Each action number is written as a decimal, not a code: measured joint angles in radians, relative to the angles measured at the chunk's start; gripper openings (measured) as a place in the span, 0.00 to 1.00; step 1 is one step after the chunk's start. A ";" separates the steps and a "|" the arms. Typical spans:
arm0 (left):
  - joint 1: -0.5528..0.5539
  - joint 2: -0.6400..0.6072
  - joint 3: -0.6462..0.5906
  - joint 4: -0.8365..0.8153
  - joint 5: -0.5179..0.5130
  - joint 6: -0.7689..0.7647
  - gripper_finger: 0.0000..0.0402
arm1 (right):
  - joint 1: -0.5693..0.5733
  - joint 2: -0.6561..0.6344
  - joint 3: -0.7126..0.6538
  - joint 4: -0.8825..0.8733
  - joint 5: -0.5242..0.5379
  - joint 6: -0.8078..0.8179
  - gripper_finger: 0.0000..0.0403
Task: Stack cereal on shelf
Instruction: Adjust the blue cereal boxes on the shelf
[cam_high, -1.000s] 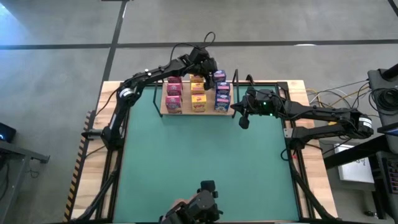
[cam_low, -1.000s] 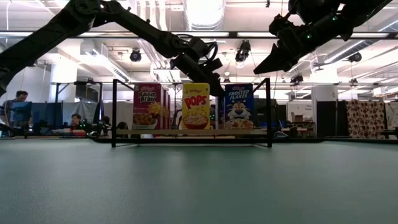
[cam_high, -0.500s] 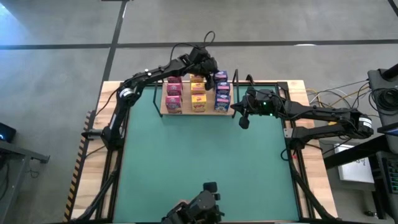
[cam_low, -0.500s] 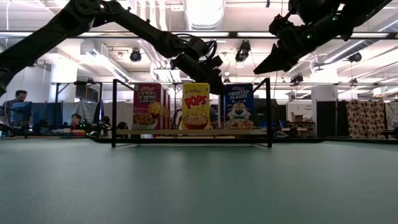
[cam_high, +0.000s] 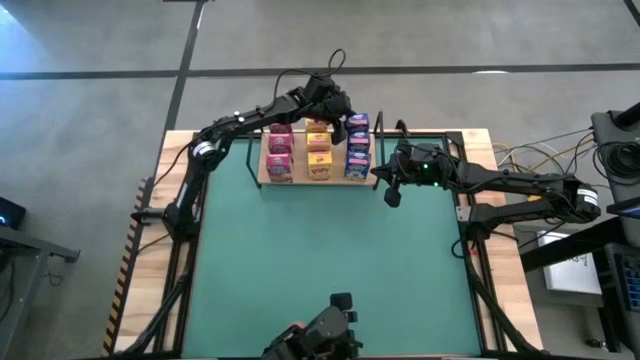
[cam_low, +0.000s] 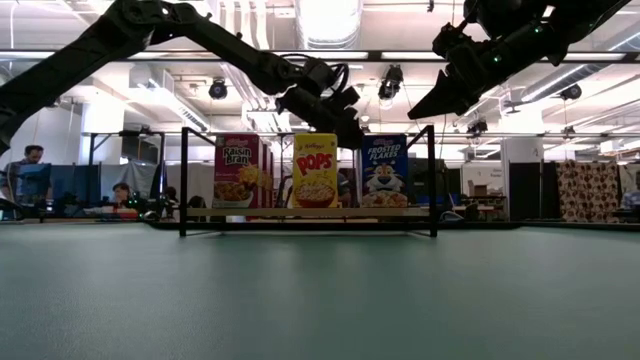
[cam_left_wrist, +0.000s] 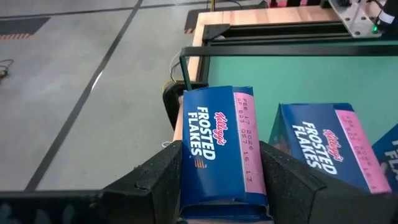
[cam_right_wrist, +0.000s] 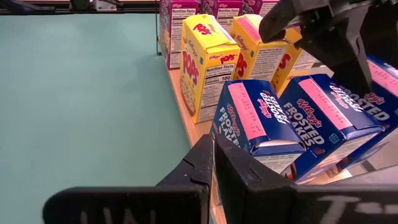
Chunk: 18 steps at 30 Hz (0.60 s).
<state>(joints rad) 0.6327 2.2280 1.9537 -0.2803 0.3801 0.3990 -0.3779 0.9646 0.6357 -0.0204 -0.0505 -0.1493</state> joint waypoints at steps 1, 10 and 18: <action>0.000 0.000 0.000 0.002 0.000 0.001 0.44 | 0.000 0.000 0.000 0.000 0.000 0.000 0.02; -0.002 0.008 -0.001 0.022 -0.003 0.009 0.44 | 0.000 0.000 0.000 0.000 0.000 0.000 0.02; -0.002 0.019 -0.002 0.030 -0.003 0.010 0.44 | 0.000 0.000 0.000 0.000 0.000 0.000 0.02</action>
<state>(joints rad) 0.6312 2.2466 1.9518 -0.2502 0.3767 0.4091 -0.3779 0.9646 0.6357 -0.0209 -0.0505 -0.1493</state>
